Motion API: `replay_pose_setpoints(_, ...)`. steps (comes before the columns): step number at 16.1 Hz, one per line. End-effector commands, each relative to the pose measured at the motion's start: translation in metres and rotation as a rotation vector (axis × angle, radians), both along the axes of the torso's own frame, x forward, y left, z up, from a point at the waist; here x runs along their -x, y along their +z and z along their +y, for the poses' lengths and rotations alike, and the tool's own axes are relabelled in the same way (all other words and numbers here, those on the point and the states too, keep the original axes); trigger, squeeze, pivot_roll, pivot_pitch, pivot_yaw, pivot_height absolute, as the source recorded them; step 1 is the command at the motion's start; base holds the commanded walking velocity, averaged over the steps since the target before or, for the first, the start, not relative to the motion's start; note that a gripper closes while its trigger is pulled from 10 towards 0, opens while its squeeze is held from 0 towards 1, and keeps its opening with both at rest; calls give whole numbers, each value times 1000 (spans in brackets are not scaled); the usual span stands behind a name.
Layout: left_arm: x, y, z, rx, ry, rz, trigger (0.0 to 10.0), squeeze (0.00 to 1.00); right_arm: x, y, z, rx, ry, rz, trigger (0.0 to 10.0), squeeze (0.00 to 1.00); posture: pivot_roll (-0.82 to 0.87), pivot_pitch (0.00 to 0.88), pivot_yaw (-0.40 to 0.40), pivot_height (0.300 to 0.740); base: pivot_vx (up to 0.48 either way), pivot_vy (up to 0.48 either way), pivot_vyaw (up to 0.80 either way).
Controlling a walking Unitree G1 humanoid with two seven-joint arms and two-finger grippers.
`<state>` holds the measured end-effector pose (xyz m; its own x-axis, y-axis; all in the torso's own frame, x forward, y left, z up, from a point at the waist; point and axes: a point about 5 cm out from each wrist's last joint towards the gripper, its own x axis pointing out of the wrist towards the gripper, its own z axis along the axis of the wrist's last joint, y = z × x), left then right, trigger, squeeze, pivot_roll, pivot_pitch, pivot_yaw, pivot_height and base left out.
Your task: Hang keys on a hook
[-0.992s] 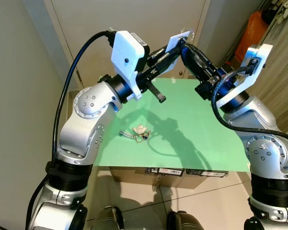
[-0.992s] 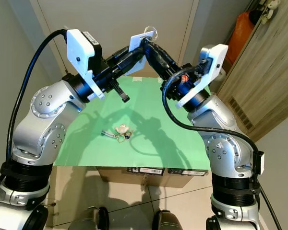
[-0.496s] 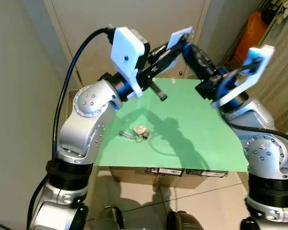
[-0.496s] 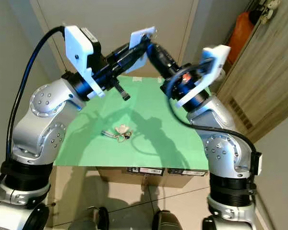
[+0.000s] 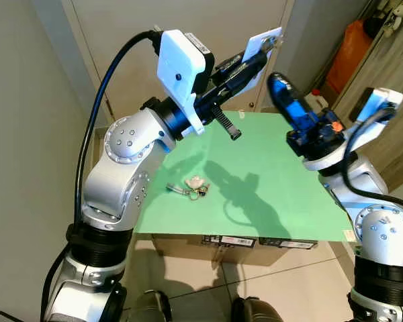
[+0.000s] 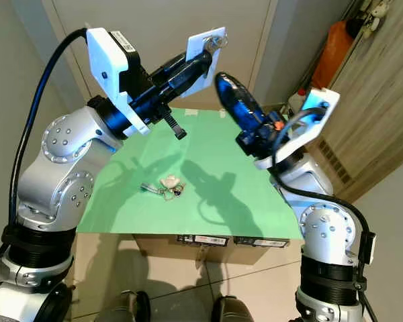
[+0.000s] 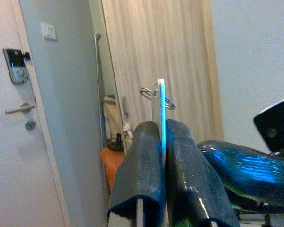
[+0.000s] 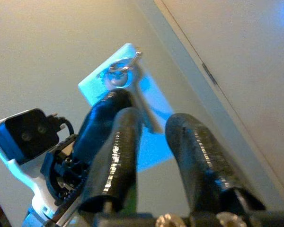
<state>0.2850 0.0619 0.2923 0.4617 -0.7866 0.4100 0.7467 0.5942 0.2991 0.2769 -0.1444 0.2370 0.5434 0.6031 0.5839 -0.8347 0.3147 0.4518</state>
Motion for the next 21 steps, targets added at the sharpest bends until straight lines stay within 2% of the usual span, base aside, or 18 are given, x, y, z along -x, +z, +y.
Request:
replay_pose_setpoints(1,7,8,-4,11,-44,-39,0,0,1,1,-2,-78,12,14,10000,1000,-78,82,-17,740,0,0,0)
replay_pose_setpoints(3,11,7,-6,15,-80,-39,0,0,-2,9,-4,-201,21,25,10000,1000,-78,85,-15,740,0,0,0)
replay_pose_setpoints(4,12,7,-6,14,-80,-39,4510,0,0,15,-4,-244,43,12,10000,753,-79,85,-14,740,0,0,0)
replay_pose_setpoints(5,12,7,-6,14,-80,-39,4510,0,0,15,-4,-244,43,12,10000,753,-79,85,-14,740,0,0,0)
replay_pose_setpoints(6,11,8,-5,16,-74,-40,10000,0,4,18,-6,-264,77,-12,10000,0,-77,88,-13,740,0,0,0)
replay_pose_setpoints(8,10,9,-4,19,-68,-42,10000,0,15,20,-8,-266,152,-54,10000,0,-78,93,-14,740,0,0,0)
replay_pose_setpoints(10,10,9,-3,20,-68,-42,10000,0,18,20,-6,-250,171,-47,10000,0,-78,93,-14,740,0,0,0)
replay_pose_setpoints(16,10,9,-3,18,-75,-44,10000,0,16,30,5,-210,180,-40,10000,0,-80,96,-12,740,0,0,0)
replay_pose_setpoints(21,11,7,-5,7,-79,-42,10000,0,15,36,4,-230,167,-34,10000,0,-81,97,-11,740,0,0,0)
